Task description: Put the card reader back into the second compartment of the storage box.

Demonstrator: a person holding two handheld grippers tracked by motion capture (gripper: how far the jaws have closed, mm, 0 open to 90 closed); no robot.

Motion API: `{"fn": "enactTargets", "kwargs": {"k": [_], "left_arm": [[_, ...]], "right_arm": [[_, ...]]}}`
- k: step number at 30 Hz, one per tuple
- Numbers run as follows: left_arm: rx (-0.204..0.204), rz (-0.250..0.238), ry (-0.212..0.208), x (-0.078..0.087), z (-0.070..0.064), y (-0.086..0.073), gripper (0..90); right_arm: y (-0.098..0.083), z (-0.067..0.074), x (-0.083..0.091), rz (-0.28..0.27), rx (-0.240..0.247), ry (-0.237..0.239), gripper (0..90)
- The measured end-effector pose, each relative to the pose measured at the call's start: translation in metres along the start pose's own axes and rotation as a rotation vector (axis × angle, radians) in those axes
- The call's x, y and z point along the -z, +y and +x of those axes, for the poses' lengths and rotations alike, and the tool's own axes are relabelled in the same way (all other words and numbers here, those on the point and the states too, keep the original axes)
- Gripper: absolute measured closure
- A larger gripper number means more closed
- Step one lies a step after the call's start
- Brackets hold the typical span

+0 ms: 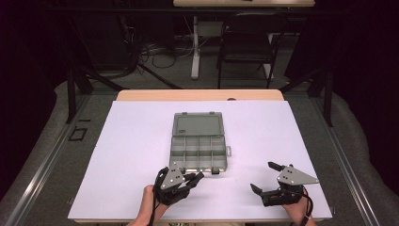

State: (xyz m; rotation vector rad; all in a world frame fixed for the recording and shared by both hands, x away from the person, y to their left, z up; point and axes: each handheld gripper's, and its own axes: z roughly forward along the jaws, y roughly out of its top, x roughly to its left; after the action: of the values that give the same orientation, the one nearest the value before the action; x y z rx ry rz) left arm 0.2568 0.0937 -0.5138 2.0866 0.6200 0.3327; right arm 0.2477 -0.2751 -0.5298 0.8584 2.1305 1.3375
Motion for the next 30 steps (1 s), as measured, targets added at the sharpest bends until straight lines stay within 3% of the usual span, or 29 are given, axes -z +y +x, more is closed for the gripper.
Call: {"fn": "enactTargets", "kwargs": {"k": [30], "left_arm": [[-0.048, -0.059, 0.023, 0.007, 0.011, 0.034, 73.4]], "right_arm": [[0.0, 0.001, 0.001, 0.0, 0.013, 0.003, 1.8]]}}
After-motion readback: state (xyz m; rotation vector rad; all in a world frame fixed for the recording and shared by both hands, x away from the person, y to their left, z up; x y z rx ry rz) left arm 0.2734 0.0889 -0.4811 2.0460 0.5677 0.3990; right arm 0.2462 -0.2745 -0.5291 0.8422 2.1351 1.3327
